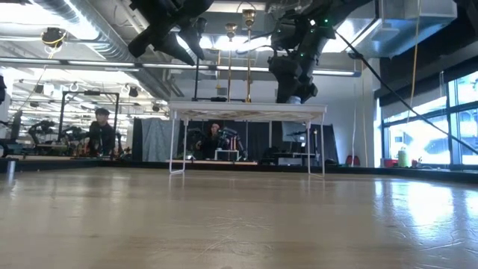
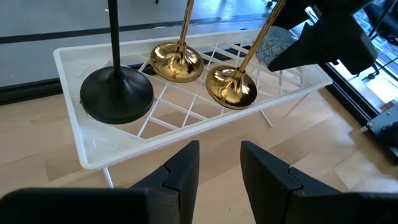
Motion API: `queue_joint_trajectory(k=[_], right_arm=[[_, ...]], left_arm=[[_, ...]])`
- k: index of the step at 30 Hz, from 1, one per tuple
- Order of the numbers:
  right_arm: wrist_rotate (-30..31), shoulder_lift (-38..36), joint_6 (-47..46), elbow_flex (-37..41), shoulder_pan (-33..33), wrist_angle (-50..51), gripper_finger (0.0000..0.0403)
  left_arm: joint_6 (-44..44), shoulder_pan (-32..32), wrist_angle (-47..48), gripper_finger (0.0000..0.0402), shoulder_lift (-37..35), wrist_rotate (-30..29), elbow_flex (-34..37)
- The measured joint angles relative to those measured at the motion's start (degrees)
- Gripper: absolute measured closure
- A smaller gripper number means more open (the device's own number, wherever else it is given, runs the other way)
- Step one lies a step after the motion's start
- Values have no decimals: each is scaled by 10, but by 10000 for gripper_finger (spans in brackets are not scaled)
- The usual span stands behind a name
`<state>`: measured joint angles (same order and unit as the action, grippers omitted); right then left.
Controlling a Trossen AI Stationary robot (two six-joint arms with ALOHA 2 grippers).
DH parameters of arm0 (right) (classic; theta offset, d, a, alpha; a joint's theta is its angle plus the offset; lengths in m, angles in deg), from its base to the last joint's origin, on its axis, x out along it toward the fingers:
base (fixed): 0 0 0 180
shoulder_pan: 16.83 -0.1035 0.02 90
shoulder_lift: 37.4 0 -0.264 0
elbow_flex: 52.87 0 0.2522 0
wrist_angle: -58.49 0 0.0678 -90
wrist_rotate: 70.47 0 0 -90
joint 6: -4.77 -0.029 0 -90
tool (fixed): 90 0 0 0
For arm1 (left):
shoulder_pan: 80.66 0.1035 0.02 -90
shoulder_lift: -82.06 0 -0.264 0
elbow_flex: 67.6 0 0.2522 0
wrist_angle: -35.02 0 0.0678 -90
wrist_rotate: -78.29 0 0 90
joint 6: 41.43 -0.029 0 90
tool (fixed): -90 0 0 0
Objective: Pick & Place candle stick holders
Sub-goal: Put the blue patterned scented candle on the shelf
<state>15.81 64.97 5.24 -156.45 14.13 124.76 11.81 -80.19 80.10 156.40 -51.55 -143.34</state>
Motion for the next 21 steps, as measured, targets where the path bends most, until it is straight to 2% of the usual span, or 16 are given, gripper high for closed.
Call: queue_joint_trajectory(k=[21], right_arm=[[4,-6,34,-70,0,21,65]], left_arm=[[-5,0,2,288,0,0,0]])
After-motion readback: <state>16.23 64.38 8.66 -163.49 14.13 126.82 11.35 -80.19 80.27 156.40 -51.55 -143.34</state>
